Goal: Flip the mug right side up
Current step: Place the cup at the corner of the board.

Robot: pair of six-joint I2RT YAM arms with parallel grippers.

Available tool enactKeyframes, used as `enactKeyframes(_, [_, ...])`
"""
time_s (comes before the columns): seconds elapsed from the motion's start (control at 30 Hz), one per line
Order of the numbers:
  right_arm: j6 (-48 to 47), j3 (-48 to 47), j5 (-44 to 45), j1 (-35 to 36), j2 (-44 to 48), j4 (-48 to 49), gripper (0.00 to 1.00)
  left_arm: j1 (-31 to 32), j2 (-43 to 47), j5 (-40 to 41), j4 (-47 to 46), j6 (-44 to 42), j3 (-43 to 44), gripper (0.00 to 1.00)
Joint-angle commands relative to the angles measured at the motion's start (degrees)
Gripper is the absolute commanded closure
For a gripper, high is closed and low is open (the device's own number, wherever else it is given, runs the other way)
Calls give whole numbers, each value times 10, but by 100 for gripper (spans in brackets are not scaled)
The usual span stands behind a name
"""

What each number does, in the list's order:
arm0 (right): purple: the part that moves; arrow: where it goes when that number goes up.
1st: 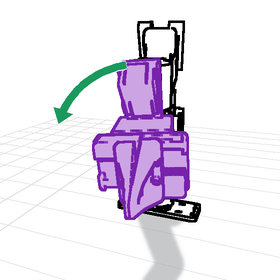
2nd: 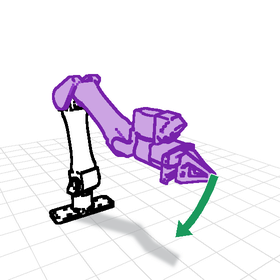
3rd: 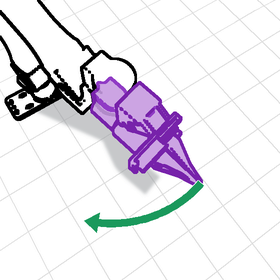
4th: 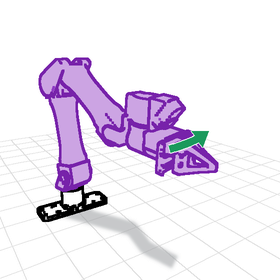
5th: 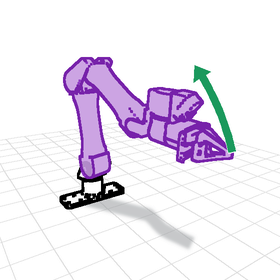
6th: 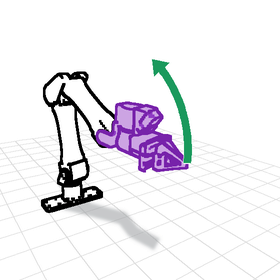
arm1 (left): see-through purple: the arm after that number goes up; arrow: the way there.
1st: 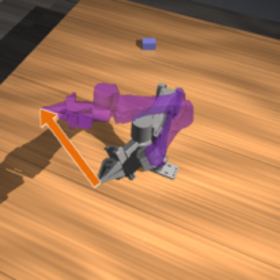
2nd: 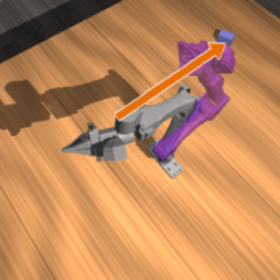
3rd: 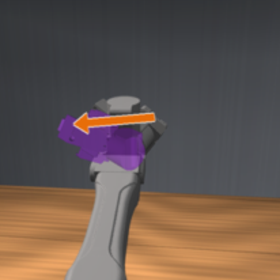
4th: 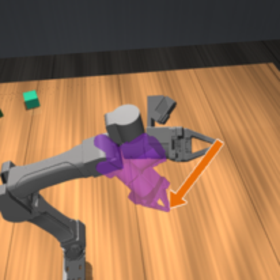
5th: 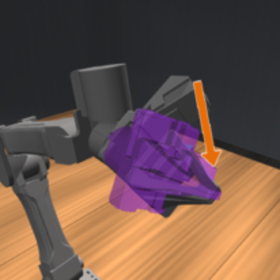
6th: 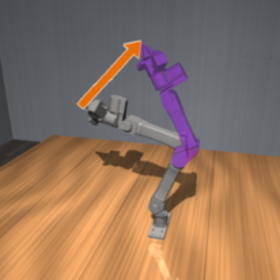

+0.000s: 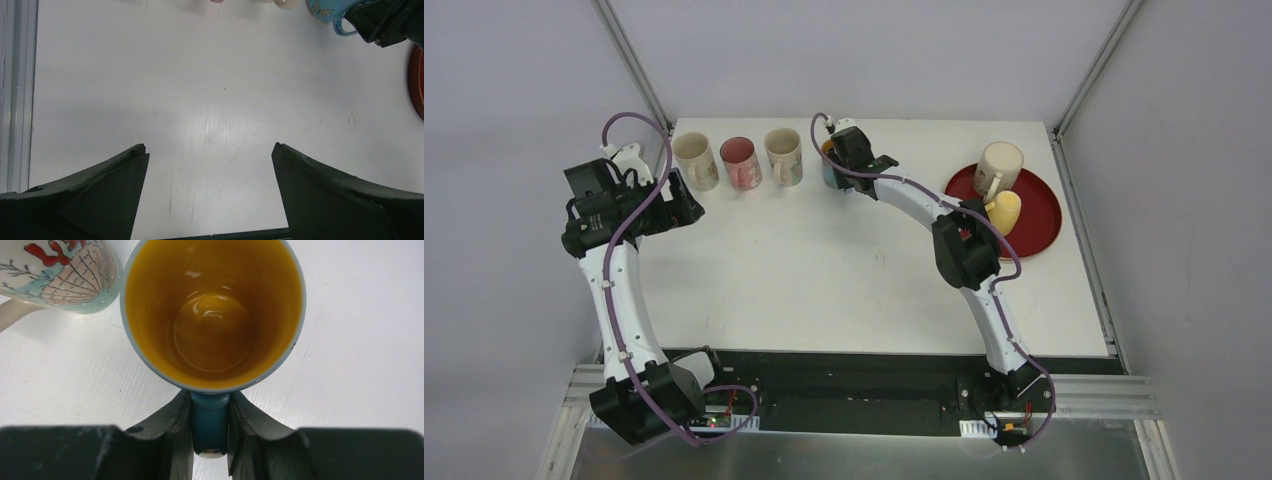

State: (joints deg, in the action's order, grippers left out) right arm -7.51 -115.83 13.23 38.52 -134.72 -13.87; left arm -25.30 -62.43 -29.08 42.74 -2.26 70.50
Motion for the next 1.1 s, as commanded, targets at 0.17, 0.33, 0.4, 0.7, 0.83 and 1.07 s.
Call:
enactKeyframes(0.17, [29,-41,4,1,5,35,100,-11,19,-15,-9,4,-3,1])
enactKeyframes(0.33, [38,-43,1,1,1,30,100,-12,14,-16,-9,8,2,1])
enactKeyframes(0.4, [43,-44,0,2,0,28,100,-13,12,-18,-9,9,3,1])
enactKeyframes(0.7, [53,-55,2,10,-9,18,100,-17,10,-25,-9,14,0,1])
enactKeyframes(0.83, [56,-53,4,12,-6,13,100,-19,8,-30,-11,16,0,1])
enactKeyframes(1.07, [62,-44,7,15,10,2,82,-20,7,-38,-13,20,-2,1])
